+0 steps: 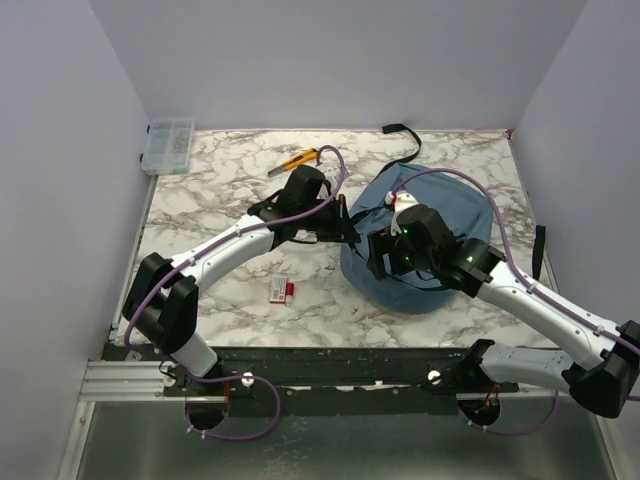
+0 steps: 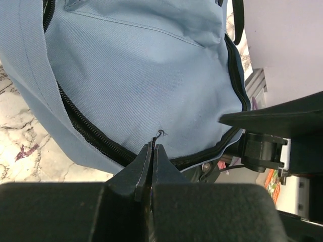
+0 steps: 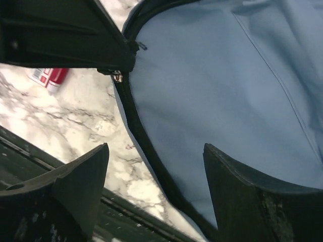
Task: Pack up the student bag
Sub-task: Zip the student bag at the center of the board.
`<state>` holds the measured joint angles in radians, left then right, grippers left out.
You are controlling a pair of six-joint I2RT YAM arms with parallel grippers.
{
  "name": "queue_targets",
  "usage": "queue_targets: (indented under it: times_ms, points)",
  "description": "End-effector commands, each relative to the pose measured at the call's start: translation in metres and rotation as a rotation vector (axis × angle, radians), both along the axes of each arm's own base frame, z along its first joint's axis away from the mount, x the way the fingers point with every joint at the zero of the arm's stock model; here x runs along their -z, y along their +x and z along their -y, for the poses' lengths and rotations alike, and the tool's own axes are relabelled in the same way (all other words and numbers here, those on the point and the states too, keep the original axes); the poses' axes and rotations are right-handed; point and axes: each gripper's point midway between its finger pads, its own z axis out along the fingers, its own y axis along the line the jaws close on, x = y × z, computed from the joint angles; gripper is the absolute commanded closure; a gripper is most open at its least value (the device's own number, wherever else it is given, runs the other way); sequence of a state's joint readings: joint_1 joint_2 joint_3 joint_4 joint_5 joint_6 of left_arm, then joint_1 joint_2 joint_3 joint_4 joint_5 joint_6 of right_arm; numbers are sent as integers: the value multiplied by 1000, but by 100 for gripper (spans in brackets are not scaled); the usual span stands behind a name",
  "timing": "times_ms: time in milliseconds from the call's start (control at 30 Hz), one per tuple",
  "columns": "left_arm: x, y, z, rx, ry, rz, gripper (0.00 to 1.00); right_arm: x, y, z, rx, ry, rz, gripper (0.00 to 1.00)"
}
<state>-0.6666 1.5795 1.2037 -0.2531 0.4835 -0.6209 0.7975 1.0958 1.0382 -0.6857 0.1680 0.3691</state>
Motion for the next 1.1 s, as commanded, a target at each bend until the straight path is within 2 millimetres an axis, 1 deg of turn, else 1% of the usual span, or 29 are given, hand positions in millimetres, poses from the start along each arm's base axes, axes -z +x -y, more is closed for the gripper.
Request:
queue_targets:
  times_ms: [0, 67, 200, 300, 367, 433, 467, 533, 567, 600, 667, 733, 767, 800, 867, 933, 1000, 1067]
  points:
    - [-13, 0, 5, 21, -68, -17, 100, -4, 17, -27, -201, -8, 200, 23]
    - [-14, 0, 5, 22, -74, -27, 100, -4, 24, -33, -208, 7, 264, 25]
    - [-15, -1, 5, 32, -92, -53, 100, 15, 27, -43, -261, -29, 274, 29]
    - [-17, -2, 7, 41, -109, -75, 100, 25, 29, -51, -282, -82, 294, 35]
    - [-20, -3, 9, 49, -121, -85, 100, 24, 26, -60, -298, -92, 326, 40]
    - [-22, -2, 10, 49, -127, -84, 100, 27, 25, -62, -318, -134, 353, 51]
    - [-23, -1, 9, 43, -127, -80, 100, 30, 25, -61, -320, -156, 350, 59]
    - [-24, 3, 8, 29, -127, -79, 100, 42, 22, -54, -331, -207, 321, 70]
    - [-25, 4, 7, 24, -130, -80, 100, 49, 19, -49, -344, -235, 308, 74]
    - [-26, 6, 7, 18, -133, -82, 100, 52, 18, -44, -344, -261, 303, 75]
    - [-27, 9, 7, 8, -135, -86, 100, 51, 18, -33, -323, -296, 312, 80]
    - [-27, 13, 7, -5, -139, -92, 100, 50, 16, -27, -334, -307, 334, 89]
    - [-28, 14, 7, -8, -143, -96, 100, 53, 12, -27, -371, -314, 335, 95]
    - [-29, 15, 8, -11, -149, -97, 100, 56, 7, -26, -403, -309, 332, 99]
    - [-30, 20, 7, -34, -152, -101, 100, 62, -1, -24, -444, -308, 322, 99]
    - [-28, 31, 3, -84, -143, -97, 100, 66, -8, -20, -467, -314, 301, 100]
    - [-22, 48, -4, -175, -127, -107, 100, 70, -20, -18, -539, -317, 278, 99]
    - [-18, 70, -8, -237, -112, -86, 100, 77, -29, -15, -609, -332, 268, 99]
